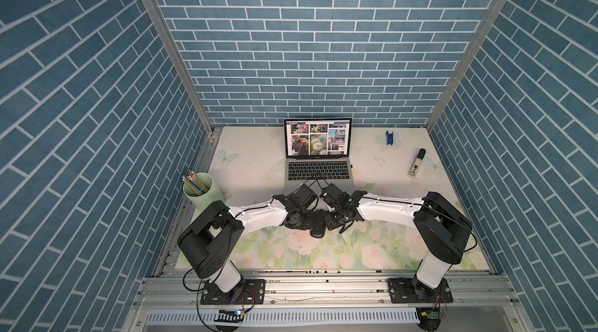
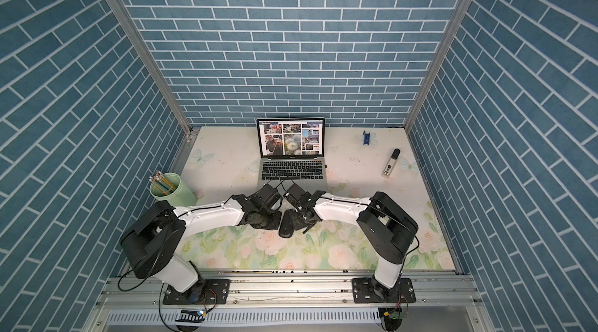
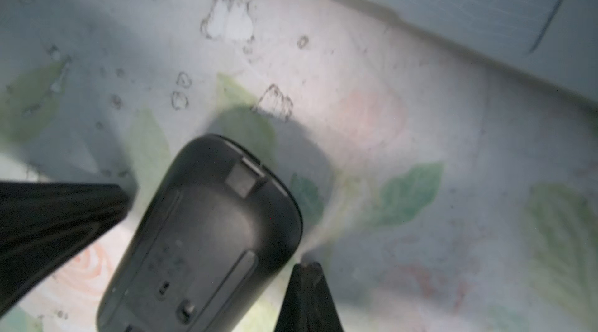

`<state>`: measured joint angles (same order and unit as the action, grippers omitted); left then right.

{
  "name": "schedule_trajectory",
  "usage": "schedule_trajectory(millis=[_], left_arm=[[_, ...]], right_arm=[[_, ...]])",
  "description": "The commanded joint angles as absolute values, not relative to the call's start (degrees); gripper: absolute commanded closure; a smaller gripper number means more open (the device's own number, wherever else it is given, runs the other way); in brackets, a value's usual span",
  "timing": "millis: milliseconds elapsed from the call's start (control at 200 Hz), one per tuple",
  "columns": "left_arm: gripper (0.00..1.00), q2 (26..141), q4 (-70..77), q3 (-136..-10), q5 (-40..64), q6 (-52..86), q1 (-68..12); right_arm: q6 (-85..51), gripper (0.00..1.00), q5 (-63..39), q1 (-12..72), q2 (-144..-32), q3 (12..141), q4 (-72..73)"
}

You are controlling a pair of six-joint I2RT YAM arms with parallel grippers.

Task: Remove the wireless mouse receiver from the laptop
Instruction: Adjust the mouse at the center of the board.

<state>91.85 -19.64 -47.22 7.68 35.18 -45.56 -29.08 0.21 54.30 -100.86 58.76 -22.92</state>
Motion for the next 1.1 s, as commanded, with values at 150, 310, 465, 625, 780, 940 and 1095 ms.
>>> schedule_trajectory(millis=[150,310,465,625,780,940,1095], left_arm=[[1.00,88.65,-19.44,-44.91,8.46,38.21,-48.14],[1.00,87.24,-19.50,-44.99,8.81,38.99,-48.94],[1.00,86.44,-20.40,-45.35,8.45,39.08,-49.13],[1.00,83.06,-24.47,-45.82,7.75,38.18,-49.19],[1.00,78.49,-32.41,-50.21,2.30,34.98,-49.09],[1.00,81.53,-34.25,-58.15,-1.66,30.98,-47.80],[1.00,89.92,-30.08,-64.52,-0.44,27.71,-46.85]], right_arm=[[-26.64,1.00,-1.81,52.90,-106.62,62.68,-20.00],[-26.54,1.00,-2.67,52.73,-108.09,63.91,-19.29],[-26.28,1.00,-2.60,52.57,-108.65,64.42,-19.60],[-26.28,1.00,-1.09,51.28,-107.21,64.14,-20.20],[-26.37,1.00,0.95,48.77,-103.04,64.06,-21.52],[-27.16,1.00,1.25,48.60,-98.16,62.52,-23.03],[-30.53,1.00,0.82,50.06,-92.10,56.06,-22.24]])
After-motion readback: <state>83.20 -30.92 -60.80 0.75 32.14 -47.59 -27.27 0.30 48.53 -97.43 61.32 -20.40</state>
